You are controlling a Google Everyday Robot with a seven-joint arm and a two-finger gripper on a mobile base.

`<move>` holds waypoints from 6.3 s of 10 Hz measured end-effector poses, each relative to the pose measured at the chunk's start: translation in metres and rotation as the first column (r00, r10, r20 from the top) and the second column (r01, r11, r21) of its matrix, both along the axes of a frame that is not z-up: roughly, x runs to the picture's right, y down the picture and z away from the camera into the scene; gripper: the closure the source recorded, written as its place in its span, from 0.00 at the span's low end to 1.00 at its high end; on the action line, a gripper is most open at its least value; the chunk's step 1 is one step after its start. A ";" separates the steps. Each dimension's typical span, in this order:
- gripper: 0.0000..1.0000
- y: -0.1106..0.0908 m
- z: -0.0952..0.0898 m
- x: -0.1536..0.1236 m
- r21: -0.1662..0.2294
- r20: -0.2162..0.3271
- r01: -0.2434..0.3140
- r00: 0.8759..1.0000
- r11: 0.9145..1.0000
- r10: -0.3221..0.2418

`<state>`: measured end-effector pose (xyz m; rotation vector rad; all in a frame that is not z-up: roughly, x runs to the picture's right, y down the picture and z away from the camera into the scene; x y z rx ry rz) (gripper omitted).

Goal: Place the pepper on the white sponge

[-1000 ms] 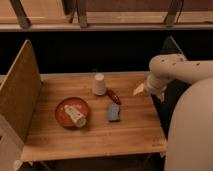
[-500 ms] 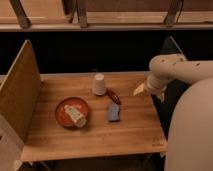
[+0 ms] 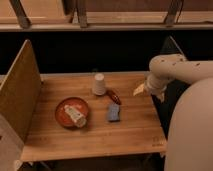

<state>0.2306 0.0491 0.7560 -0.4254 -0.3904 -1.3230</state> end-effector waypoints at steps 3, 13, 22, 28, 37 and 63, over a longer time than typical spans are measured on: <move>0.20 0.000 0.000 0.000 0.001 0.000 0.000 1.000 1.000 0.000; 0.20 -0.091 0.007 -0.120 0.311 0.231 0.402 0.847 0.861 -0.479; 0.20 -0.064 0.072 -0.185 0.216 0.327 0.472 0.790 0.855 -0.518; 0.20 -0.015 0.129 -0.193 -0.007 0.358 0.403 0.856 0.915 -0.374; 0.20 -0.003 0.161 -0.166 -0.072 0.350 0.409 0.864 0.910 -0.361; 1.00 0.060 0.088 -0.176 -0.152 0.438 0.298 0.875 0.942 -0.206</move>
